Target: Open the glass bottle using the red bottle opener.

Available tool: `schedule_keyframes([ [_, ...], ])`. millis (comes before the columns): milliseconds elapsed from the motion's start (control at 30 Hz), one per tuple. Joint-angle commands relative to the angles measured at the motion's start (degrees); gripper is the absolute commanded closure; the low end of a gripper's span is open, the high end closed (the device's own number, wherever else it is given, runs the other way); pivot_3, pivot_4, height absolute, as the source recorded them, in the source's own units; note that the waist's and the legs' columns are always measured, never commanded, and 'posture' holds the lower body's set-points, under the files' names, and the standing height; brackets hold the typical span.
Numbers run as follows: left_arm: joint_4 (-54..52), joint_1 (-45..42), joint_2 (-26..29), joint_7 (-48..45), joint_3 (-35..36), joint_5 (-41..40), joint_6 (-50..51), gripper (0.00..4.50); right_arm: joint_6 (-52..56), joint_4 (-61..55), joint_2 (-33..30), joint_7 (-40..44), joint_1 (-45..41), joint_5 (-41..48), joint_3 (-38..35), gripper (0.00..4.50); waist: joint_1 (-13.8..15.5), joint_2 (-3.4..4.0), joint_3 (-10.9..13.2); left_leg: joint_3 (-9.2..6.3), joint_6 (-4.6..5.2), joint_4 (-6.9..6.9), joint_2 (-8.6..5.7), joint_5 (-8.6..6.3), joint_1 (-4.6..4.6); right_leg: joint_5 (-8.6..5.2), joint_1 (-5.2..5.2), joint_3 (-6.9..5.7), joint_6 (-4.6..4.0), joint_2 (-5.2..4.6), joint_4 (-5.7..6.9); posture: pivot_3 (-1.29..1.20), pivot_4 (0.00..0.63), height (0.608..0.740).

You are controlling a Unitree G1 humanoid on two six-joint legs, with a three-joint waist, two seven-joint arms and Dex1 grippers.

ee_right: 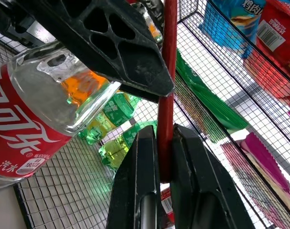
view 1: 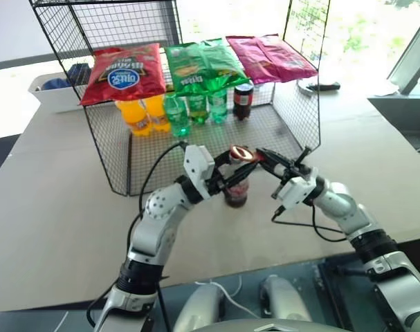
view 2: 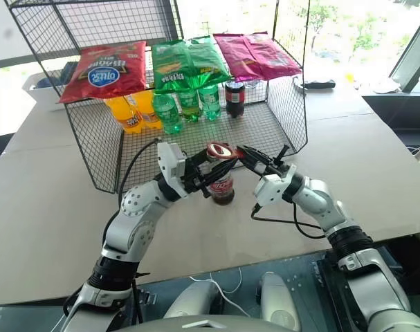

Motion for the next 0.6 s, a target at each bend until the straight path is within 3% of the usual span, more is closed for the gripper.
schedule_keyframes([
  [33,1.6,-0.4,0.1,0.5,-0.4,1.3,0.6,2.94,1.0,5.7,2.0,2.2,1.7,-5.1,5.8,4.5,0.0,0.03,0.0,0.02,0.0,0.0,0.02,0.0,0.01,-0.04,0.01,0.01,0.05,0.02,0.0,0.0,0.15,0.734],
  [267,1.9,-0.6,-0.2,0.3,-0.5,1.6,0.6,2.94,-1.0,8.3,4.0,1.8,-0.1,-6.7,6.4,4.5,-0.2,0.1,-0.1,0.13,0.02,0.01,0.23,-0.01,0.28,-0.25,0.23,0.1,0.0,0.18,0.01,0.0,0.15,0.734],
  [467,2.3,-0.7,-0.4,0.4,-0.5,1.9,0.3,2.94,-5.8,9.8,-2.0,-6.1,-6.6,-17.4,4.7,4.5,-0.2,0.12,-0.1,0.18,0.02,0.01,0.27,-0.01,0.29,-0.25,0.24,0.15,0.0,0.24,0.0,0.0,0.15,0.734],
  [600,2.5,-0.6,-0.5,0.4,-0.6,2.0,-0.1,2.94,-6.7,11.7,-4.4,-8.6,-10.3,-18.4,4.2,4.5,-0.2,0.11,-0.1,0.16,0.02,-0.02,0.28,-0.01,0.25,-0.26,0.22,0.15,-0.01,0.25,-0.03,0.0,0.15,0.734],
])
